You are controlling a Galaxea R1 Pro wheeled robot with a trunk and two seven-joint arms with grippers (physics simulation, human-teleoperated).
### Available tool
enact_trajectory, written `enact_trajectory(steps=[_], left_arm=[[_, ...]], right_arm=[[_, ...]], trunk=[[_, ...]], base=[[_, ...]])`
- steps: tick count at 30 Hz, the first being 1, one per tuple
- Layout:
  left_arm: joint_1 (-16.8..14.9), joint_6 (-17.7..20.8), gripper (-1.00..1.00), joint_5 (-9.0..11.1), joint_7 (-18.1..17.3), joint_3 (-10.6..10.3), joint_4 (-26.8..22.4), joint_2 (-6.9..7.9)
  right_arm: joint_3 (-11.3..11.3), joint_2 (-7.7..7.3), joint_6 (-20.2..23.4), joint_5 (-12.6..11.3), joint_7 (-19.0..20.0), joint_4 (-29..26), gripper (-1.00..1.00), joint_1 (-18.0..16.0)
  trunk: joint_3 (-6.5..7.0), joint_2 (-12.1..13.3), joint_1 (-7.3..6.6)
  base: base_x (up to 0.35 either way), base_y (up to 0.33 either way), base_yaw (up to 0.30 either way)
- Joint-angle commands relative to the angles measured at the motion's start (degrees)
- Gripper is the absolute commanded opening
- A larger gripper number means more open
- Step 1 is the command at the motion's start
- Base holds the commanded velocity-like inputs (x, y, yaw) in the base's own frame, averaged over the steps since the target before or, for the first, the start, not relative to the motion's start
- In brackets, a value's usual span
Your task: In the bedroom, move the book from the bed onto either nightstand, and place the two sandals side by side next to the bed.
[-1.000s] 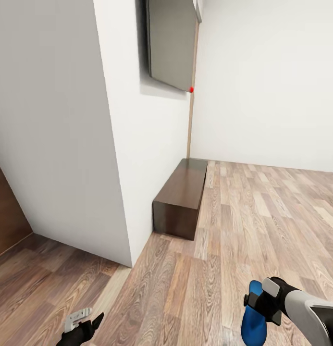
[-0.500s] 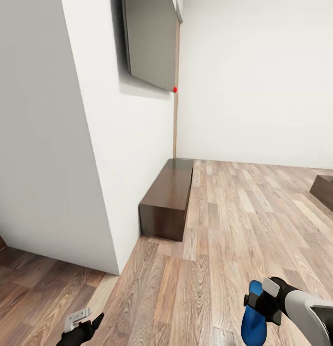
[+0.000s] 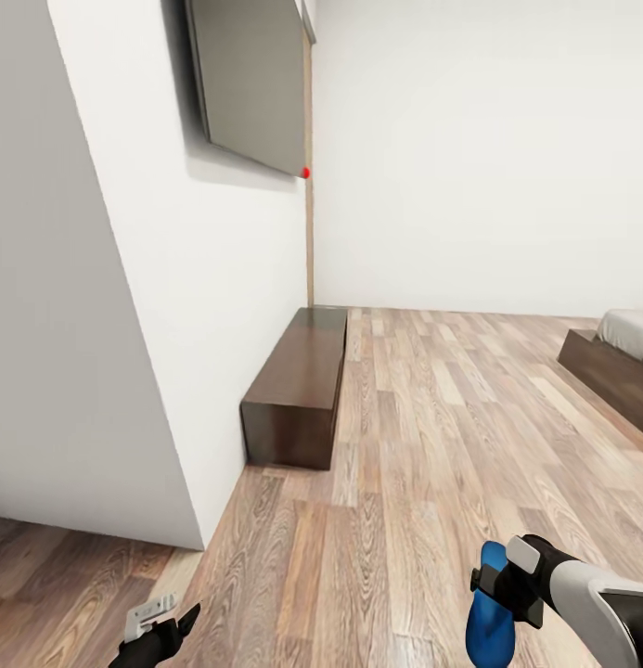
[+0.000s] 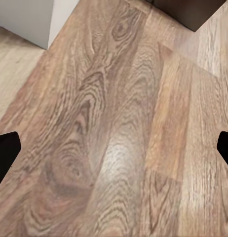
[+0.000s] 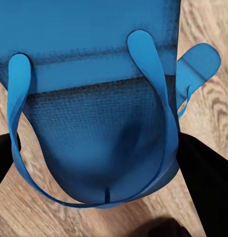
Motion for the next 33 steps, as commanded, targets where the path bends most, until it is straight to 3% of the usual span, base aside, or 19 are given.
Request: enact_trajectory(steps=[1, 33], left_arm=[[-0.02, 0.00, 1.00, 0.30, -0.33, 0.14, 0.05, -0.01], [-0.01, -0.04, 1.00, 0.26, -0.36, 0.14, 0.05, -0.01]], right_arm=[[-0.10, 0.01, 0.02, -0.39, -0.36, 0.07, -1.00, -0.07], [-0.09, 0.01, 0.02, -0.40, -0.36, 0.07, -1.00, -0.07]], trunk=[[-0.06, -0.02, 0.00], [-0.06, -0.02, 0.00]], base=[[0.080, 0.000, -0.199], [0.076, 0.000, -0.193]])
